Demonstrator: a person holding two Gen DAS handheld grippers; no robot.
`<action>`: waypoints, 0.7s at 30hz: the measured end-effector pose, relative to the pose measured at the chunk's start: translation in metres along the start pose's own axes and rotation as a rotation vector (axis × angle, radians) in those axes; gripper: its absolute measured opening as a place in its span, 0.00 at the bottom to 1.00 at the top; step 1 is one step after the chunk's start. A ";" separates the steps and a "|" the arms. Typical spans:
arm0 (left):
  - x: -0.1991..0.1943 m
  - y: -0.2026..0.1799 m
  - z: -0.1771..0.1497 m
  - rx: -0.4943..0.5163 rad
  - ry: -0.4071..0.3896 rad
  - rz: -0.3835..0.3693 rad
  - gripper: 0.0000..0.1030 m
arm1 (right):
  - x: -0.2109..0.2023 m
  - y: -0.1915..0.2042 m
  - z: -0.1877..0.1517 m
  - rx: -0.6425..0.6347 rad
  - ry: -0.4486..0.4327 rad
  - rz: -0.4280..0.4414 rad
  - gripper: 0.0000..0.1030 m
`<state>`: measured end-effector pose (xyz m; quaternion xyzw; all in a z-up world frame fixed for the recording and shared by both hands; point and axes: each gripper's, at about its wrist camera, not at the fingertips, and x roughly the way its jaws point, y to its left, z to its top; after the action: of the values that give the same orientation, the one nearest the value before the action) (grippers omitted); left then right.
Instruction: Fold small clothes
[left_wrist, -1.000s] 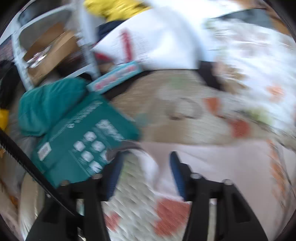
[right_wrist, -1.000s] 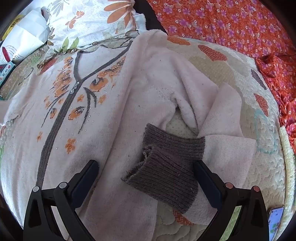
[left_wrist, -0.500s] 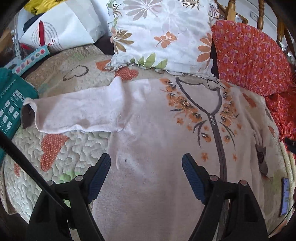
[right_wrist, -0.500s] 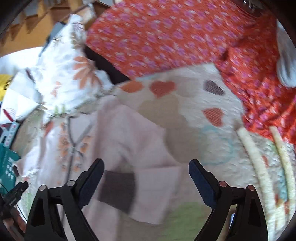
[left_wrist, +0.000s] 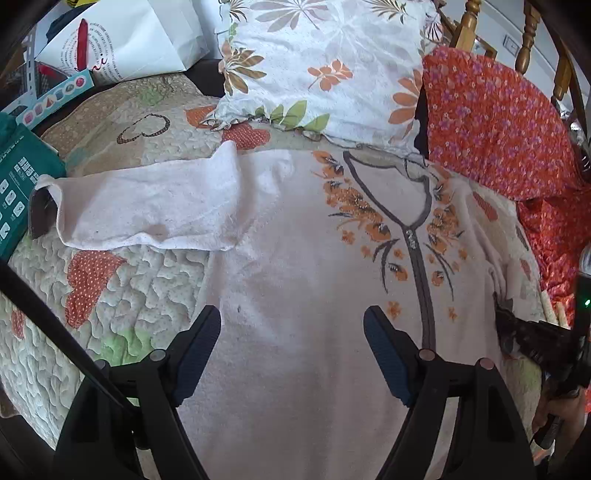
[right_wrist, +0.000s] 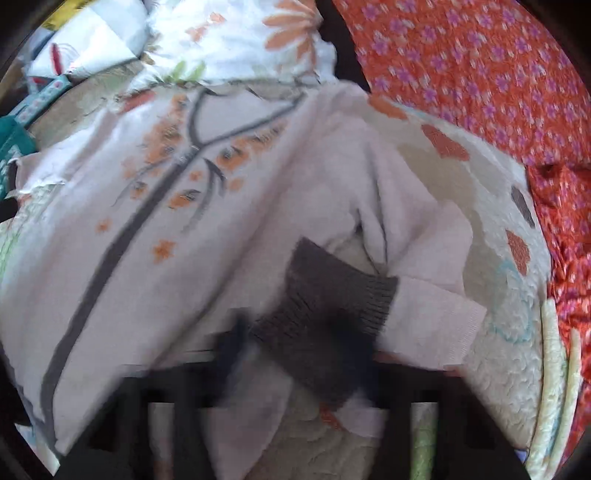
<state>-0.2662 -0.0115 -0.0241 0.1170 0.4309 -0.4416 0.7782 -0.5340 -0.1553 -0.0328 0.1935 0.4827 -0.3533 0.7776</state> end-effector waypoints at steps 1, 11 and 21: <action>-0.001 0.001 0.001 -0.005 -0.008 -0.001 0.76 | -0.011 -0.014 0.003 0.062 -0.035 -0.003 0.11; -0.007 0.021 0.004 -0.066 -0.028 0.018 0.76 | -0.130 -0.193 -0.028 0.595 -0.258 -0.459 0.07; -0.008 0.026 0.006 -0.092 -0.058 0.048 0.76 | -0.213 -0.237 -0.070 0.703 -0.400 -0.984 0.07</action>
<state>-0.2445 0.0047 -0.0196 0.0786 0.4248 -0.4060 0.8053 -0.8126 -0.1930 0.1335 0.1233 0.2158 -0.8358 0.4895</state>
